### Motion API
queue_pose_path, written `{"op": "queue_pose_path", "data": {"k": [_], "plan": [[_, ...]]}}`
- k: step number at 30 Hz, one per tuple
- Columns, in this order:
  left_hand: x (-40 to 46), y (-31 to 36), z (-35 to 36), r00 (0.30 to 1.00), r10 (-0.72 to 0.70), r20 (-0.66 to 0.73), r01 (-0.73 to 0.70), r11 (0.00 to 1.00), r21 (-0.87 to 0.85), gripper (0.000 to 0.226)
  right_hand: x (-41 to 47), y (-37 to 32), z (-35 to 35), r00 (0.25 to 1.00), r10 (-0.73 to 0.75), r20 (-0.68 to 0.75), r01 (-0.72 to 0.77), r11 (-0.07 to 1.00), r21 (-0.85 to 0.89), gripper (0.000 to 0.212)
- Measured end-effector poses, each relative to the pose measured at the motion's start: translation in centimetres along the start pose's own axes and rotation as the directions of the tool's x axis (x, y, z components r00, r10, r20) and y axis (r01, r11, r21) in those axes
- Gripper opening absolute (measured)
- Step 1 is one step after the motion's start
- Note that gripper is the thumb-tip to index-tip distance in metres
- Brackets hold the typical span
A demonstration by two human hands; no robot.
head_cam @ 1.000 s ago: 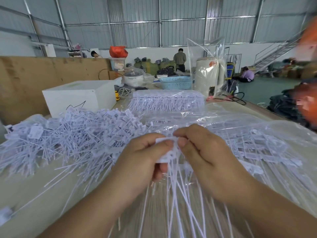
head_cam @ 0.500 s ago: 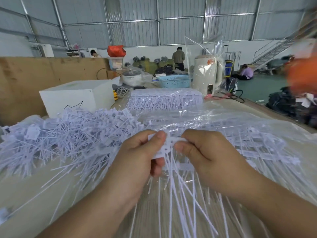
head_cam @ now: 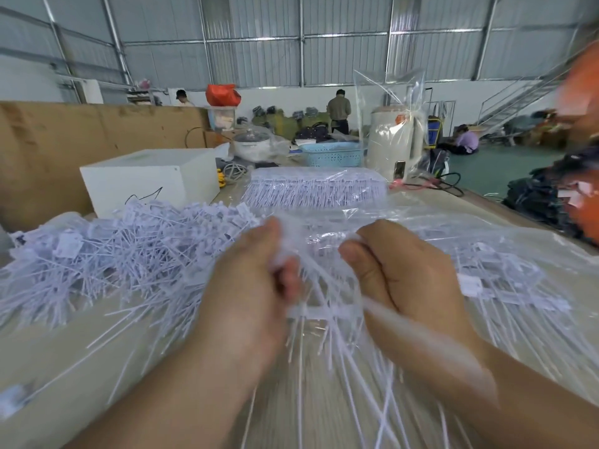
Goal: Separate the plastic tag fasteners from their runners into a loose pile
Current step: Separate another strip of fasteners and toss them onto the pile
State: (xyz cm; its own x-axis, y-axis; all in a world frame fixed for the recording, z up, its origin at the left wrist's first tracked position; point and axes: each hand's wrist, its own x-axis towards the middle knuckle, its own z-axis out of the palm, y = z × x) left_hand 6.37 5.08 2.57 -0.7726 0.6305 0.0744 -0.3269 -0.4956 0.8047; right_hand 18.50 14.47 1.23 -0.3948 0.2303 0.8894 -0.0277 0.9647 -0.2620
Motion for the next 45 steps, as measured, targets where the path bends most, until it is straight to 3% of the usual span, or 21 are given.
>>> {"op": "queue_pose_path", "data": {"k": [2,4,5,7,8,15,20,23,25,26,27,28,36,41,45], "plan": [[2.2,2.3,-2.1,0.989,0.011,-0.146,-0.025,0.995,-0.098,0.018,-0.2,0.2,-0.8,1.0,-0.018,-0.023,0.018,1.0,0.003,0.031],[3.0,3.4,-3.4,0.986,0.089,-0.139,-0.079,0.994,0.073,0.019,-0.3,0.5,-1.2,1.0,0.018,0.018,-0.018,1.0,0.001,0.031],[2.7,2.9,-3.3,0.99,0.131,-0.061,-0.113,0.963,0.243,0.021,-0.3,0.6,-1.2,0.997,0.048,0.068,-0.049,0.999,0.008,0.026],[1.3,1.0,-2.0,0.964,0.158,0.214,-0.25,0.81,0.53,0.023,-0.4,0.8,-0.7,0.973,0.096,0.21,-0.103,0.995,0.02,0.015],[0.5,0.0,-1.2,0.937,0.114,0.331,-0.299,0.754,0.585,0.023,-0.5,0.8,-0.5,0.954,0.111,0.279,-0.121,0.992,0.019,0.024],[-1.1,-0.8,-0.8,0.901,-0.119,0.418,-0.147,0.821,0.552,0.034,-0.9,1.2,-0.3,0.87,0.06,0.489,-0.1,0.993,0.057,0.06],[-0.4,-0.8,-1.1,0.88,-0.205,0.429,-0.124,0.772,0.623,0.02,-1.3,1.6,-0.3,0.835,0.029,0.549,-0.115,0.986,0.121,0.067],[0.0,-0.3,-1.5,0.875,-0.19,0.446,-0.167,0.745,0.646,0.018,-1.2,2.0,-0.7,0.795,0.09,0.6,-0.234,0.958,0.166,0.077],[0.3,0.1,-1.8,0.891,-0.144,0.431,-0.184,0.753,0.632,0.019,-0.8,2.6,-1.2,0.748,0.137,0.649,-0.295,0.945,0.14,0.072],[0.5,0.3,-1.9,0.9,-0.125,0.417,-0.186,0.757,0.627,0.022,-0.6,2.9,-1.5,0.736,0.136,0.664,-0.291,0.948,0.129,0.056],[0.6,0.3,-2.1,0.907,-0.11,0.406,-0.187,0.76,0.623,0.026,-0.5,3.1,-1.6,0.735,0.132,0.665,-0.282,0.951,0.123,0.035],[0.6,0.3,-2.1,0.911,-0.096,0.401,-0.192,0.761,0.619,0.028,-0.4,3.2,-1.7,0.74,0.13,0.66,-0.272,0.955,0.117,0.026],[0.4,0.0,-1.9,0.91,-0.074,0.407,-0.212,0.761,0.613,0.029,-0.5,2.7,-1.4,0.802,0.143,0.58,-0.206,0.978,0.043,0.036],[0.3,-0.8,-1.1,0.949,-0.047,0.312,-0.099,0.895,0.434,0.02,-0.4,1.4,-1.2,0.911,0.203,0.36,-0.199,0.979,-0.047,0.044],[-0.3,-1.1,-0.5,0.967,-0.033,0.254,-0.051,0.947,0.317,0.021,-0.6,0.1,-0.7,0.957,0.194,0.217,-0.184,0.981,-0.067,0.046]]}}
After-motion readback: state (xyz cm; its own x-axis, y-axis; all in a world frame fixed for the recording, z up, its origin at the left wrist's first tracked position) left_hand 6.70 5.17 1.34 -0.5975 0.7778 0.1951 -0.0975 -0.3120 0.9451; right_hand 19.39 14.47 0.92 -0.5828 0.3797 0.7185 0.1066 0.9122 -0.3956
